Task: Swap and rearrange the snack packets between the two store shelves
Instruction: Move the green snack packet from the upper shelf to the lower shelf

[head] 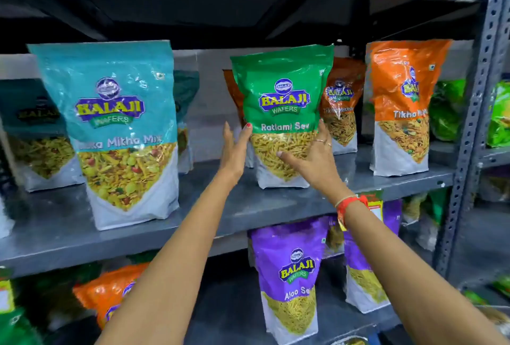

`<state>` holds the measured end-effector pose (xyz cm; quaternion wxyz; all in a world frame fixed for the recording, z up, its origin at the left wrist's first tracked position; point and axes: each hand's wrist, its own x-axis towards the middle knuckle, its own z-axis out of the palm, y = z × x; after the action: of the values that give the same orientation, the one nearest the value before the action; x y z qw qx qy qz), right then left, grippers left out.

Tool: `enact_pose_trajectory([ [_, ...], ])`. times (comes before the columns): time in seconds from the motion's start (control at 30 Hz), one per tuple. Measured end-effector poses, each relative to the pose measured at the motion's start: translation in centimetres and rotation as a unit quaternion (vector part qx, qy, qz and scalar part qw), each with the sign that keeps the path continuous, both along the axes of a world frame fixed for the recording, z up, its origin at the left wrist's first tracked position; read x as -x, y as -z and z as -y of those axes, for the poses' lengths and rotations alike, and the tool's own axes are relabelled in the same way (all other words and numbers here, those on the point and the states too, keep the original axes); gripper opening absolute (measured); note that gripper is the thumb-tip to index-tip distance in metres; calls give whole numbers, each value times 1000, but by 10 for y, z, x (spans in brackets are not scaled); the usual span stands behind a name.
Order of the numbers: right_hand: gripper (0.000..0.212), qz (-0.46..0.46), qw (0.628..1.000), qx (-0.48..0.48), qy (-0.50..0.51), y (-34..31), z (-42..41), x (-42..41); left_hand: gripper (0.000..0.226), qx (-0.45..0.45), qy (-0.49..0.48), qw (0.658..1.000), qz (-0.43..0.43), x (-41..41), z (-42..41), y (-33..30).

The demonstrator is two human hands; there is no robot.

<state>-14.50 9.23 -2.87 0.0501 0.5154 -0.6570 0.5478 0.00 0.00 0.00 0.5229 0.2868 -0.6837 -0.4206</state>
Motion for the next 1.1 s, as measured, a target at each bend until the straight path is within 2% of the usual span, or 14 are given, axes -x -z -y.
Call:
enact_pose_trajectory([
  [0.07,130,59,998,0,-27,0,6,5,68,-57,44,997,-38,9,8,-2],
  [0.13,132,104,993,-11,-53,4,9,10,60,-93,100,990,-20,17,14,1],
  [0.2,129,138,989,-14,-58,9,15,17,61,-117,153,981,12,24,15,8],
  [0.27,120,148,988,-13,-52,9,18,21,60,-116,173,978,-4,30,17,14],
  [0.37,107,166,984,-1,-58,11,21,22,54,-105,175,979,-24,34,18,16],
  [0.47,106,182,980,0,-76,12,20,21,52,-105,181,978,-13,34,19,17],
  [0.57,112,191,977,7,-92,11,15,18,49,-97,186,978,-2,31,17,18],
  [0.67,130,200,975,19,-97,11,10,20,41,-85,185,979,-7,28,10,18],
  [0.73,131,196,976,21,-94,11,5,18,39,-75,177,981,-14,24,1,17],
  [0.83,128,190,976,35,-98,11,-4,12,38,-52,158,986,-18,14,-15,15],
  [0.93,123,187,975,57,-106,11,-17,0,21,-22,139,989,-44,0,-36,12],
  [1.03,104,182,972,80,-122,15,-38,-15,15,11,121,991,-62,-19,-63,13],
  [1.1,99,179,971,86,-133,20,-53,-28,14,31,118,990,-73,-36,-81,18],
])
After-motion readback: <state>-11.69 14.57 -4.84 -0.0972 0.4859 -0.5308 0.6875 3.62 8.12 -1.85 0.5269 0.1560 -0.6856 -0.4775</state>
